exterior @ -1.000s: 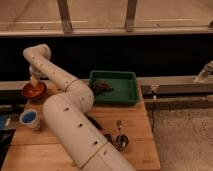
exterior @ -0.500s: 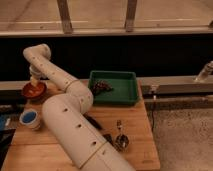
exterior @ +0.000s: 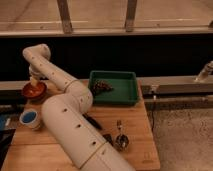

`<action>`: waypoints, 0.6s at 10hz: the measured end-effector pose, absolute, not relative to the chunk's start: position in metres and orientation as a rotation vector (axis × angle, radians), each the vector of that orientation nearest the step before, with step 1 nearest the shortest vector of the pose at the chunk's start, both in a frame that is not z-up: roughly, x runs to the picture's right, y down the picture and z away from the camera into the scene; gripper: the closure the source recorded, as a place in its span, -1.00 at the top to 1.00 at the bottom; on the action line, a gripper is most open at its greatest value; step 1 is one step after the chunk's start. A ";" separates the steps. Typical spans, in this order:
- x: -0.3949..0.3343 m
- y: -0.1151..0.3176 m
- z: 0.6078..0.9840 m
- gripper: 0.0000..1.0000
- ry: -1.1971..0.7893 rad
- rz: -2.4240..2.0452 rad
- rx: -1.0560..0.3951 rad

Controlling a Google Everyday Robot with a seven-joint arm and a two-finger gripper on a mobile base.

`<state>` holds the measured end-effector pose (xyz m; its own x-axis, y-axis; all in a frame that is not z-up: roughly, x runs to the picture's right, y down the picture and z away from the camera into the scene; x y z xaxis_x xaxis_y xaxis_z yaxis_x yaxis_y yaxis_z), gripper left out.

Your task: Stack bowls into tray

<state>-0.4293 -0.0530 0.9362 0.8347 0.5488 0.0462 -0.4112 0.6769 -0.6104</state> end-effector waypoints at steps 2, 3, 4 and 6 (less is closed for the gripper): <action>-0.424 -0.041 0.948 0.09 -0.256 0.575 -0.645; -0.419 -0.030 0.958 0.09 -0.280 0.600 -0.646; -0.412 -0.017 0.972 0.09 -0.298 0.621 -0.640; -0.407 0.002 0.990 0.09 -0.331 0.649 -0.635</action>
<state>-0.4069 0.0022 0.9895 0.7546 0.6498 0.0912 -0.4558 0.6190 -0.6396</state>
